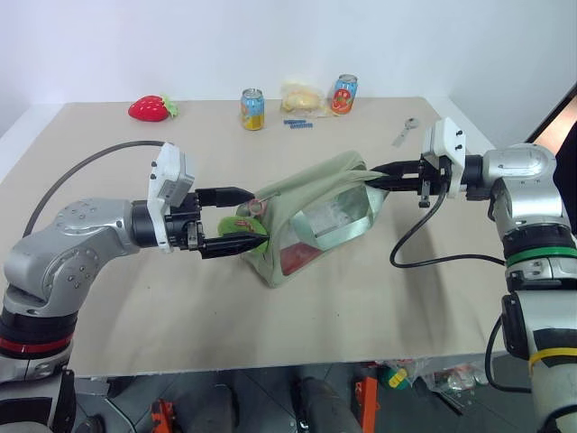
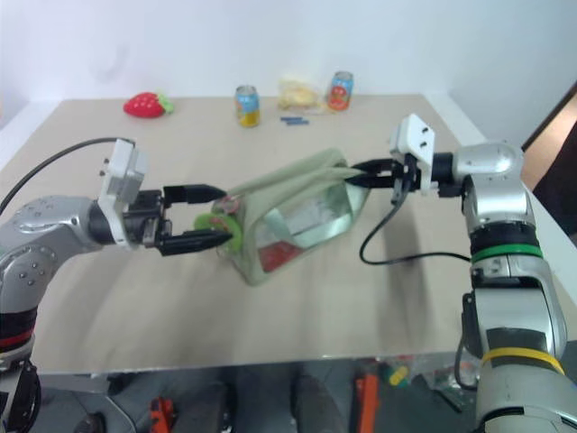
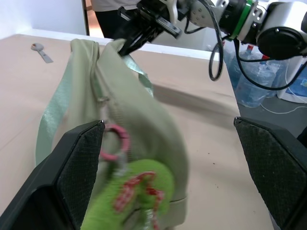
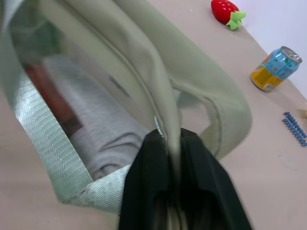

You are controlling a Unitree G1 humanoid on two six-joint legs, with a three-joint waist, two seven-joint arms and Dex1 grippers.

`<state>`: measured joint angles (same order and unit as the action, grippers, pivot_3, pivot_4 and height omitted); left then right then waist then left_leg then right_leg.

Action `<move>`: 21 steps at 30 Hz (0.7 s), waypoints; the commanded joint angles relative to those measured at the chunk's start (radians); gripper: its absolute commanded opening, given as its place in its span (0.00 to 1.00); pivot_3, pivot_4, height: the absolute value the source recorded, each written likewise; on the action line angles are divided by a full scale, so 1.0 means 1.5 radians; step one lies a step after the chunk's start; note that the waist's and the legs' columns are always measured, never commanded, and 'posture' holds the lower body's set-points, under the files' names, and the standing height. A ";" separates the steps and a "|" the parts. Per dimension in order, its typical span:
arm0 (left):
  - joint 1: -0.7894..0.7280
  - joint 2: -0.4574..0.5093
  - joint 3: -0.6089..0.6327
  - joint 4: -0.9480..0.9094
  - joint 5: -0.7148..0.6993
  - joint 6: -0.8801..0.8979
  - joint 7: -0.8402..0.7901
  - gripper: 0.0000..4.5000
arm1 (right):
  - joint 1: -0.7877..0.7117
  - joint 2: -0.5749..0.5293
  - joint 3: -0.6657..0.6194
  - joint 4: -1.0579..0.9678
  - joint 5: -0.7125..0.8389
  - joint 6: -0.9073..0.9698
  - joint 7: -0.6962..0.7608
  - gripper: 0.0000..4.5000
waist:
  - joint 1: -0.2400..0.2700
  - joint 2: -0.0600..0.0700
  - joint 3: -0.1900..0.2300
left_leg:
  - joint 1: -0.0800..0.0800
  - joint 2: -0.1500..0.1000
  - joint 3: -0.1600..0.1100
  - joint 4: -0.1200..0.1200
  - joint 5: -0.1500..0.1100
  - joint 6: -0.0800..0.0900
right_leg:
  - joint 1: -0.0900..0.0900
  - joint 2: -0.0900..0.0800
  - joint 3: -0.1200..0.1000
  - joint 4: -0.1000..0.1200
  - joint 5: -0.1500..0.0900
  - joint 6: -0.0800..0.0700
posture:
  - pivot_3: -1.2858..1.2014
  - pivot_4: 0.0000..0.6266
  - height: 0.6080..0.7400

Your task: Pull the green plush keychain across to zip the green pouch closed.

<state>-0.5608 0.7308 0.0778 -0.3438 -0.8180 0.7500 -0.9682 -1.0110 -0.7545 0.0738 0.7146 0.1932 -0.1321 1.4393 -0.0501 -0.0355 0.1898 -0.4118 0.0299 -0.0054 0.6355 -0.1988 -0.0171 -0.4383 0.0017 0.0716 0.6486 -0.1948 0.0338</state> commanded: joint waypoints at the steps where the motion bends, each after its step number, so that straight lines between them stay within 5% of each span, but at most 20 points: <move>1: -0.016 -0.003 0.009 0.002 0.018 -0.022 0.010 1.00 | 0.019 -0.020 -0.019 -0.075 0.015 0.038 0.007 0.00 | 0.001 0.000 0.000 | 0.000 0.000 0.000 0.000 0.000 0.000 | 0.000 0.000 0.000 0.000 0.000 0.000 | 0.52 0.24 1.00; 13: -0.034 -0.025 -0.003 0.053 0.096 -0.082 0.022 1.00 | 0.217 -0.138 -0.057 -0.552 0.165 0.551 -0.071 0.00 | 0.001 0.000 0.000 | 0.001 0.000 0.000 0.000 0.000 0.000 | 0.000 0.000 0.000 0.001 -0.001 0.000 | 0.52 0.24 1.00; 21: -0.030 -0.025 0.035 0.066 0.073 -0.071 0.021 1.00 | 0.274 -0.090 -0.073 -0.646 0.180 0.591 -0.185 0.00 | -0.005 0.000 0.000 | 0.004 0.002 -0.001 0.000 0.000 0.000 | 0.001 0.004 0.002 0.001 0.000 -0.004 | 0.52 0.24 1.00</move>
<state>-0.5978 0.6818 0.0771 -0.2441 -0.6883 0.6430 -0.9413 -0.6021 -0.9056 -0.0439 -0.2133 0.4465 0.7636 1.1792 -0.0575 -0.0362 0.1893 -0.4056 0.0340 -0.0063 0.6363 -0.1986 -0.0173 -0.4364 0.0091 0.0742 0.6504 -0.1950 0.0273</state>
